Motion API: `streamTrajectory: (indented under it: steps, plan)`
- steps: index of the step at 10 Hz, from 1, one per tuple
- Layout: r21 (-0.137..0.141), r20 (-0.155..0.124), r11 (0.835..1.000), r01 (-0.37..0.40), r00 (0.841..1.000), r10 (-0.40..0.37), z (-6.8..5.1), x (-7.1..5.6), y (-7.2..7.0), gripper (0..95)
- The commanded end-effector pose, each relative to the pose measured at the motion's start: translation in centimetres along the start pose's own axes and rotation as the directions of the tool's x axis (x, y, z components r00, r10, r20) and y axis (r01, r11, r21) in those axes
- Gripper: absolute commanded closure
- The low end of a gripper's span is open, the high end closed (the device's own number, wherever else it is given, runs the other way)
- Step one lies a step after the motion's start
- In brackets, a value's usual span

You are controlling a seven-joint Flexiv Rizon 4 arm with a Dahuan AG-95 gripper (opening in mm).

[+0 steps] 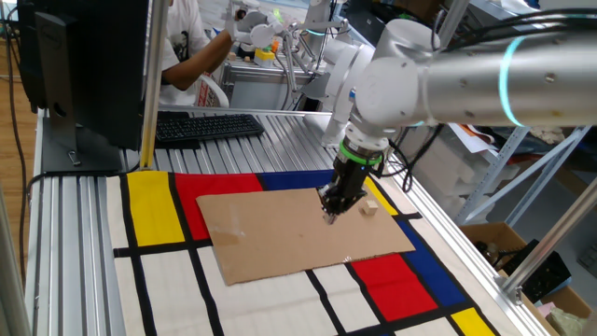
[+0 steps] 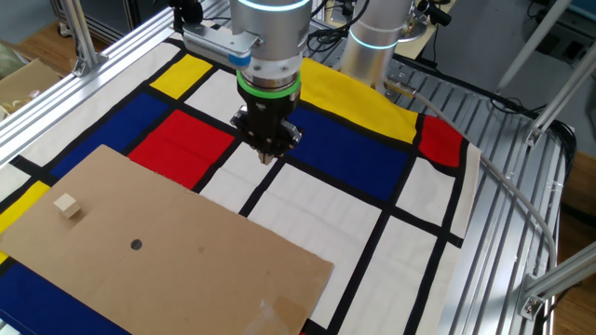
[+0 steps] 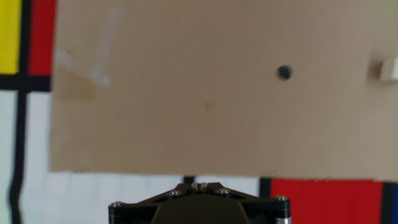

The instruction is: Hold a small block with the gripper and sweep it from left to right on the table

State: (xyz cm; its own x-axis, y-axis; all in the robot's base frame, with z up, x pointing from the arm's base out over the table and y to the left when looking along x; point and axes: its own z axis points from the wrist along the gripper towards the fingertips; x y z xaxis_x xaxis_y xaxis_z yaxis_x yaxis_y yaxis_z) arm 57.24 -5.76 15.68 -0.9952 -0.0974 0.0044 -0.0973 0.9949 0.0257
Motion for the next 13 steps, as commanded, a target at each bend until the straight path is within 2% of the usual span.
streamTrajectory:
  steps: [1, 2, 5, 6, 7, 8, 10, 11, 12, 13]
  plan:
    - [-0.001, -0.004, 1.000, 0.002, 1.000, -0.002, 0.9, -2.2, -2.8, 95.0]
    - [-0.002, -0.001, 1.000, 0.012, 1.000, -0.012, 1.4, -3.7, -5.4, 95.0]
    - [0.029, -0.007, 0.999, 0.017, 1.000, -0.017, 1.6, -6.2, -9.6, 95.0]
    - [0.030, -0.010, 0.999, 0.019, 1.000, -0.019, 1.7, -6.6, -10.5, 95.0]
    - [0.030, -0.010, 0.999, 0.024, 1.000, -0.023, 2.1, -7.6, -12.8, 95.0]
    - [0.034, -0.009, 0.999, 0.022, 1.000, -0.022, 2.5, -8.2, -14.7, 95.0]
    - [0.055, -0.008, 0.998, 0.020, 1.000, -0.019, 3.1, -8.5, -16.8, 95.0]
    - [0.056, -0.008, 0.998, 0.022, 1.000, -0.021, 3.6, -8.8, -18.9, 95.0]
    - [0.055, -0.009, 0.998, 0.022, 1.000, -0.021, 3.9, -8.9, -20.1, 95.0]
    - [0.065, -0.009, 0.998, 0.023, 1.000, -0.022, 4.2, -9.0, -21.5, 95.0]
